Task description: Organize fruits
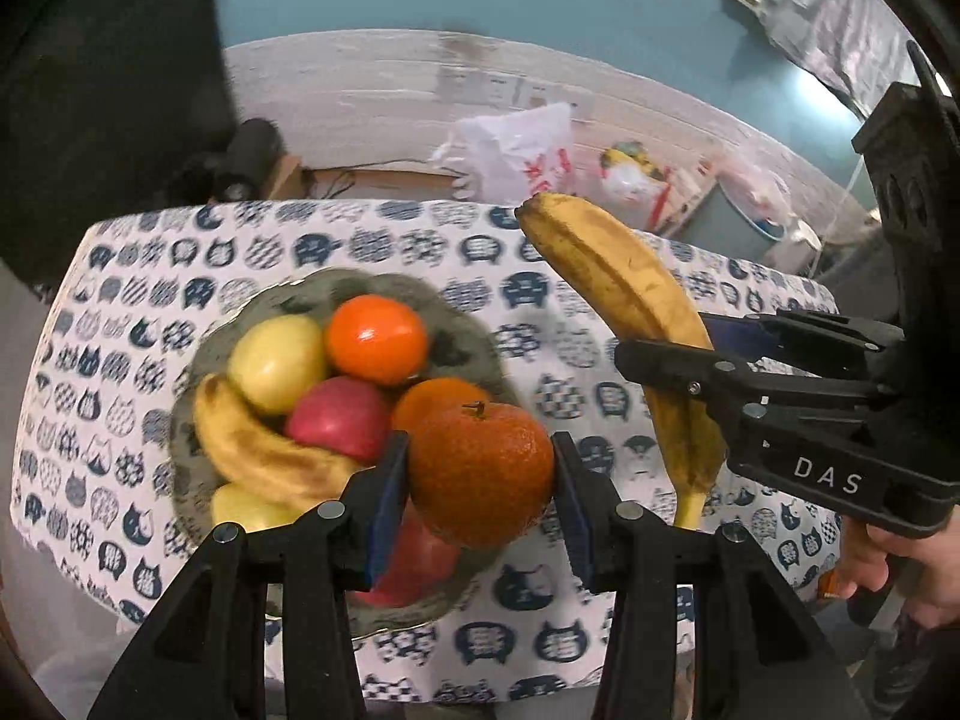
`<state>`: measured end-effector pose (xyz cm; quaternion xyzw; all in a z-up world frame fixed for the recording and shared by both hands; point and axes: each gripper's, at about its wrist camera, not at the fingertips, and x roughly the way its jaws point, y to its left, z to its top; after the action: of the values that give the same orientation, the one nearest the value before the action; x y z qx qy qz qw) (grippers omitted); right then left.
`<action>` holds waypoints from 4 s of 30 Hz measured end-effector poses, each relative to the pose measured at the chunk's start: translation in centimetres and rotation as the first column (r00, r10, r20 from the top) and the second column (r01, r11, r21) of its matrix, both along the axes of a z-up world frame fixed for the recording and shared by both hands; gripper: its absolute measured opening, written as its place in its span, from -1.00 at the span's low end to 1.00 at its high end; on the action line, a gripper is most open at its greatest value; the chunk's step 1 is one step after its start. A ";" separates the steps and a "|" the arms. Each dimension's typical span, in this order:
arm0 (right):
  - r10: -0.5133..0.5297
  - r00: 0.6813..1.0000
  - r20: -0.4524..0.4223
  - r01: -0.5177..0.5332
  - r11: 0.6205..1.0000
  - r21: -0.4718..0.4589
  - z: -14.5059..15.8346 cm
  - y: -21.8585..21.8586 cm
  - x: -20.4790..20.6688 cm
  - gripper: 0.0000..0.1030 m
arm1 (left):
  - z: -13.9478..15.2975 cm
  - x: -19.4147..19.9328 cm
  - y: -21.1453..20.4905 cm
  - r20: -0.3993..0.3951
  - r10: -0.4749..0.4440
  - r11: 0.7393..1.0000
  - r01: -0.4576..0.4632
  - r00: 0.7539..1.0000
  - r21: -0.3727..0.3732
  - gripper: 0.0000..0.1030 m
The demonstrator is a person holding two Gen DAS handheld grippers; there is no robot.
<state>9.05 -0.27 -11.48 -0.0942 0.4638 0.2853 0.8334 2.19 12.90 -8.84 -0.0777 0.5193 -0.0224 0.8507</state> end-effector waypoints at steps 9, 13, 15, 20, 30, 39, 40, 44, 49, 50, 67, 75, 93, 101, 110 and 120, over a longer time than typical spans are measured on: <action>0.080 0.997 -0.020 -0.081 0.996 -0.043 -1.6 5.8 0.5 -0.33 | -1.0 -1.4 4.7 -0.021 0.092 0.996 -0.092 0.996 -0.020 -0.10; 0.116 0.993 -0.028 -0.118 0.991 -0.068 -2.3 8.0 0.5 -0.33 | -1.4 -2.2 6.3 -0.026 0.120 0.992 -0.120 0.992 -0.025 -0.10; 0.133 0.991 -0.032 -0.135 0.987 -0.085 -2.8 9.0 0.4 -0.33 | -1.7 -2.4 6.8 -0.032 0.129 0.991 -0.130 0.991 -0.025 -0.10; 0.164 0.986 -0.041 -0.168 0.977 -0.133 -4.0 11.3 0.6 -0.33 | -2.6 -2.9 8.2 -0.054 0.153 0.988 -0.154 0.987 -0.025 -0.10; 0.180 0.983 -0.035 -0.184 0.968 -0.171 -5.6 12.7 0.9 -0.31 | -3.8 -2.5 9.2 -0.088 0.170 0.984 -0.174 0.981 -0.044 -0.10; 0.098 0.994 -0.049 -0.101 0.992 -0.072 -3.6 10.8 1.8 0.01 | -3.3 -1.8 9.1 -0.070 0.180 0.981 -0.184 0.981 -0.062 -0.10; 0.081 0.995 -0.052 -0.084 0.995 -0.060 -3.3 10.3 1.9 0.06 | -3.2 -1.5 9.1 -0.066 0.180 0.981 -0.184 0.981 -0.066 -0.10; 0.050 0.997 -0.054 -0.052 0.998 -0.037 -2.5 8.7 1.7 0.07 | -2.9 -0.1 8.8 -0.039 0.186 0.981 -0.188 0.982 -0.046 -0.10; 0.026 0.998 -0.056 -0.028 0.999 -0.033 -2.1 6.8 1.3 0.07 | -3.4 1.7 8.6 -0.038 0.184 0.981 -0.186 0.982 -0.058 -0.09; 0.021 0.998 -0.060 -0.023 0.999 -0.032 -2.1 6.4 1.3 0.08 | -3.6 2.0 8.5 -0.035 0.182 0.982 -0.183 0.983 -0.047 -0.09; -0.013 0.997 -0.074 0.012 1.000 -0.024 -2.0 3.0 0.8 0.14 | -4.9 3.5 7.9 -0.081 0.178 0.984 -0.180 0.981 -0.019 0.15; -0.014 0.999 -0.045 0.013 1.000 -0.028 -0.7 2.4 0.1 0.26 | -4.7 2.7 7.0 -0.083 0.163 0.986 -0.160 0.983 0.038 0.62; 0.012 1.000 0.028 -0.011 0.999 -0.031 3.0 1.5 -3.1 0.36 | -1.7 -0.1 6.3 -0.062 0.165 0.986 -0.166 0.984 -0.017 0.62; 0.003 0.997 0.078 -0.002 1.000 -0.011 5.1 0.3 -4.7 0.37 | 2.1 -2.7 7.2 0.012 0.204 0.978 -0.203 0.979 -0.051 0.62; -0.018 0.988 0.155 0.018 1.000 0.000 7.5 -1.9 -6.8 0.49 | 6.6 -5.6 6.6 0.104 0.234 0.972 -0.231 0.967 -0.036 0.65; -0.040 0.972 0.233 0.034 0.999 0.027 9.5 -3.8 -9.0 0.52 | 10.3 -7.1 2.6 0.205 0.157 0.975 -0.185 0.966 0.125 0.73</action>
<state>0.09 -4.03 -1.94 -0.1091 0.3609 0.2618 0.8884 -4.91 15.52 1.45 -0.0584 0.4257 0.0810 0.8993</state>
